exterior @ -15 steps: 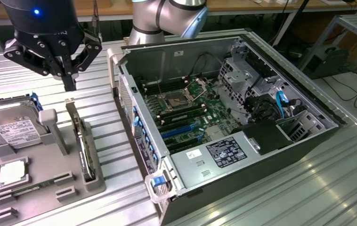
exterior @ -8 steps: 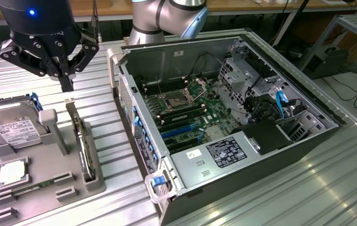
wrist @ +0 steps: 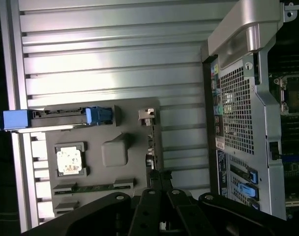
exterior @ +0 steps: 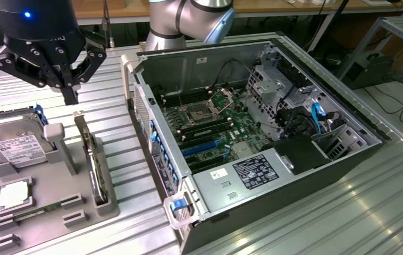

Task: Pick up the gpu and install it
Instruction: 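Reach for the gpu, then pick up the gpu and move the gpu toward the slot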

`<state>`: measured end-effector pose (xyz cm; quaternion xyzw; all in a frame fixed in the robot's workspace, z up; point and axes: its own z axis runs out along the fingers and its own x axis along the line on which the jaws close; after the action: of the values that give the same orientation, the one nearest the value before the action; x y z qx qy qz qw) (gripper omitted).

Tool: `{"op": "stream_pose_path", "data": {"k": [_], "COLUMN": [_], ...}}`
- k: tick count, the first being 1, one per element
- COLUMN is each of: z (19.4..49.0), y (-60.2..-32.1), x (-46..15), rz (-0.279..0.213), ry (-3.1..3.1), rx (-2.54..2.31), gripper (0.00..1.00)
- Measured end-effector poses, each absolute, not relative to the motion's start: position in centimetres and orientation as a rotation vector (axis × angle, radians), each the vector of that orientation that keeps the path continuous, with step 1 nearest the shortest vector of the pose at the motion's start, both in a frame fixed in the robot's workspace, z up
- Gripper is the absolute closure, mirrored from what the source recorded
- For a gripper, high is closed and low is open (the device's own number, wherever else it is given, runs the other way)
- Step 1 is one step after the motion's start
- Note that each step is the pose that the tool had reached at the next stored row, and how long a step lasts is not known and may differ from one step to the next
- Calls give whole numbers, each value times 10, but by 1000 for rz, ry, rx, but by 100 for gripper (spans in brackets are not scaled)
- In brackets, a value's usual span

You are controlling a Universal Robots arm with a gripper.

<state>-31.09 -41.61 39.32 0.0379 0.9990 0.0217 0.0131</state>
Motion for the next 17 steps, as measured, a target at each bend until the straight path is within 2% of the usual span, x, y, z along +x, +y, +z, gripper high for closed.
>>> {"op": "stream_pose_path", "data": {"k": [17], "z": [393], "y": [-417], "x": [-316], "rz": [68], "ry": [3113], "rx": [118], "gripper": [89]}}
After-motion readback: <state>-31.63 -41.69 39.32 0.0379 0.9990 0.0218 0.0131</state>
